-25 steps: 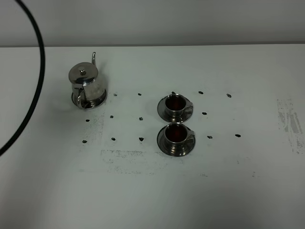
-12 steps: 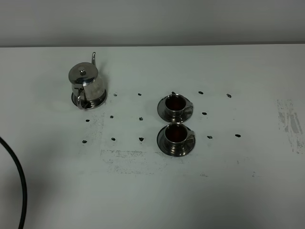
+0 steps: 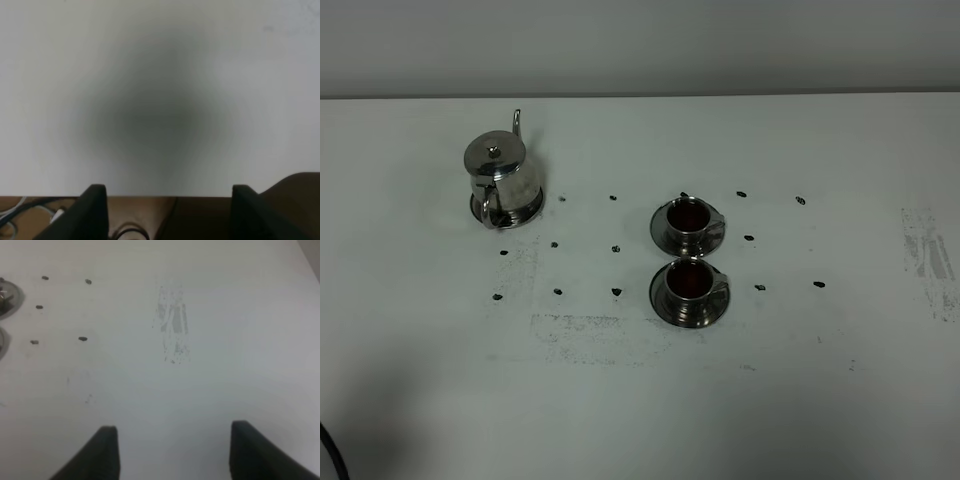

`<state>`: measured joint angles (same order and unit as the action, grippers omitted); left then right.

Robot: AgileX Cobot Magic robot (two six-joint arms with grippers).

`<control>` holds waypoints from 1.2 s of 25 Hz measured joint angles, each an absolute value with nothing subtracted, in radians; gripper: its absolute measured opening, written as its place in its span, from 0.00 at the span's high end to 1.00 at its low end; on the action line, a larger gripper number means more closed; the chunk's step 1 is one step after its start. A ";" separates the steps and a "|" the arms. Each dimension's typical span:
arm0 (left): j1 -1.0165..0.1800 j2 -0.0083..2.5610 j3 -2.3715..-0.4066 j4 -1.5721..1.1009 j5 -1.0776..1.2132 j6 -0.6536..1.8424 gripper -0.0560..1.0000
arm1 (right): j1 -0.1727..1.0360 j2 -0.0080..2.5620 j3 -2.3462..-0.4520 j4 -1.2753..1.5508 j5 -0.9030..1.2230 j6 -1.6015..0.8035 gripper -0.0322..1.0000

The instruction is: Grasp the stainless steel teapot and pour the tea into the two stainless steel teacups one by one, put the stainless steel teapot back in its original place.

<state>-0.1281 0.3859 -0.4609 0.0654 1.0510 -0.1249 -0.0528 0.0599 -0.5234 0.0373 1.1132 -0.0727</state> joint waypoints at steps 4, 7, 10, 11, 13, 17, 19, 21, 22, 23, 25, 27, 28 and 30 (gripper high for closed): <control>-0.128 0.305 -0.456 0.066 1.052 -0.125 0.46 | -0.053 0.060 -0.523 0.037 1.113 -0.073 0.51; -0.128 0.253 -0.456 0.066 1.053 -0.125 0.46 | -0.053 0.060 -0.523 0.037 1.113 -0.073 0.51; -0.128 0.206 -0.456 0.066 1.053 -0.125 0.46 | -0.053 0.060 -0.523 0.037 1.113 -0.073 0.51; -0.128 0.191 -0.456 0.066 1.053 -0.125 0.46 | -0.053 0.060 -0.523 0.037 1.113 -0.073 0.51; -0.128 0.164 -0.456 0.066 1.054 -0.125 0.46 | -0.053 0.060 -0.523 0.037 1.113 -0.073 0.51; -0.119 0.108 -0.456 0.066 1.054 -0.125 0.46 | -0.053 0.060 -0.523 0.037 1.113 -0.073 0.51; -0.109 0.078 -0.456 0.069 1.054 -0.126 0.46 | -0.053 0.060 -0.523 0.037 1.113 -0.073 0.51; -0.108 0.047 -0.456 0.070 1.054 -0.126 0.46 | -0.053 0.060 -0.523 0.037 1.113 -0.073 0.51; -0.108 0.032 -0.456 0.070 1.054 -0.125 0.46 | -0.053 0.060 -0.523 0.037 1.113 -0.073 0.51; -0.108 0.020 -0.456 0.071 1.055 -0.125 0.46 | -0.053 0.060 -0.523 0.037 1.113 -0.073 0.51; -0.108 -0.001 -0.456 0.072 1.056 -0.125 0.46 | -0.053 0.060 -0.523 0.037 1.113 -0.073 0.51; -0.108 -0.003 -0.456 0.072 1.057 -0.125 0.46 | -0.053 0.060 -0.523 0.037 1.113 -0.073 0.51; -0.108 -0.003 -0.456 0.072 1.057 -0.125 0.46 | -0.053 0.060 -0.523 0.037 1.113 -0.073 0.51; -0.108 -0.003 -0.456 0.072 1.058 -0.125 0.46 | -0.053 0.060 -0.523 0.037 1.113 -0.073 0.51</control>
